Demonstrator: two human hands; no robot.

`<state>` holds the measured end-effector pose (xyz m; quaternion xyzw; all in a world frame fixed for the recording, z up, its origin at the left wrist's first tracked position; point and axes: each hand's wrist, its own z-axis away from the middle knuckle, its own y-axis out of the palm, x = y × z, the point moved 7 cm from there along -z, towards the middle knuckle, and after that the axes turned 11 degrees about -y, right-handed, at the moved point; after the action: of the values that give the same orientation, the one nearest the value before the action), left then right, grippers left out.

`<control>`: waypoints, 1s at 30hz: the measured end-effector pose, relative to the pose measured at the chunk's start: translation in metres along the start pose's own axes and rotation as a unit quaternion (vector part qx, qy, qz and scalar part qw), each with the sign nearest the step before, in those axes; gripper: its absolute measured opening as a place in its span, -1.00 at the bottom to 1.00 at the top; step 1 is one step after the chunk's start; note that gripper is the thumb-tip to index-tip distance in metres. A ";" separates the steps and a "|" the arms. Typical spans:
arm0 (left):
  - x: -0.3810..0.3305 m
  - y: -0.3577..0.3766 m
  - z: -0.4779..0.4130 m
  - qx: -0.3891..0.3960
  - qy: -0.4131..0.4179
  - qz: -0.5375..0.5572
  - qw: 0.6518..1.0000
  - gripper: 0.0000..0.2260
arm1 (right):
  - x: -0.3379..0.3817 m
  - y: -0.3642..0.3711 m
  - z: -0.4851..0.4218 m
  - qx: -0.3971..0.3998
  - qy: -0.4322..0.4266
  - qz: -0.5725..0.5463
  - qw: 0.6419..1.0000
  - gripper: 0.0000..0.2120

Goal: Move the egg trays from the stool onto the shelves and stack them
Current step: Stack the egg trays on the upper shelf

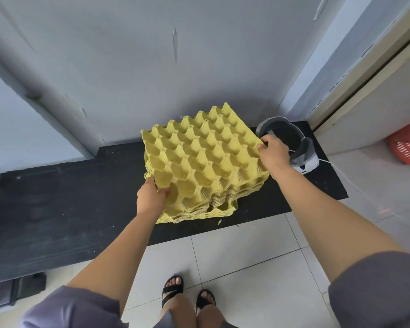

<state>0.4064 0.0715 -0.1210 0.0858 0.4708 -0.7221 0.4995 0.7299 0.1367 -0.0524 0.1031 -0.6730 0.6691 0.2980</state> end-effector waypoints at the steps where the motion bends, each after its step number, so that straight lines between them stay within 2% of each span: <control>1: -0.001 -0.002 0.001 0.002 0.008 0.007 1.000 -0.73 | 0.002 -0.004 -0.001 -0.009 -0.002 -0.006 1.000 -0.76; 5: -0.007 -0.010 0.005 -0.004 0.020 0.017 1.000 -0.74 | 0.006 -0.005 -0.003 0.001 0.019 -0.043 0.999 -0.75; 9: -0.009 -0.015 0.005 -0.012 0.026 0.024 0.999 -0.80 | -0.006 0.004 -0.001 0.046 0.081 -0.120 0.988 -0.71; 12: -0.009 -0.012 0.008 0.004 0.005 0.061 0.998 -0.75 | -0.010 0.007 0.001 0.051 0.108 -0.191 0.974 -0.74; 16: -0.009 -0.010 0.006 0.040 -0.052 0.094 0.993 -0.62 | -0.008 0.000 0.002 0.036 0.088 -0.119 0.988 -0.57; 19: -0.014 -0.017 0.008 0.045 -0.063 0.096 0.992 -0.59 | 0.003 -0.007 0.004 0.024 0.057 -0.124 0.990 -0.69; 26: -0.046 -0.056 0.032 0.025 -0.008 0.124 0.992 -0.58 | 0.036 -0.050 0.019 -0.029 0.054 -0.196 0.979 -0.65; 30: -0.080 -0.088 0.049 0.038 0.036 0.118 0.992 -0.59 | 0.052 -0.086 0.032 -0.049 0.066 -0.204 0.975 -0.59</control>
<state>0.3916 0.0899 0.0050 0.1853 0.4469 -0.6721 0.5605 0.7256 0.1119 0.0498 0.1788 -0.6488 0.5655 0.4768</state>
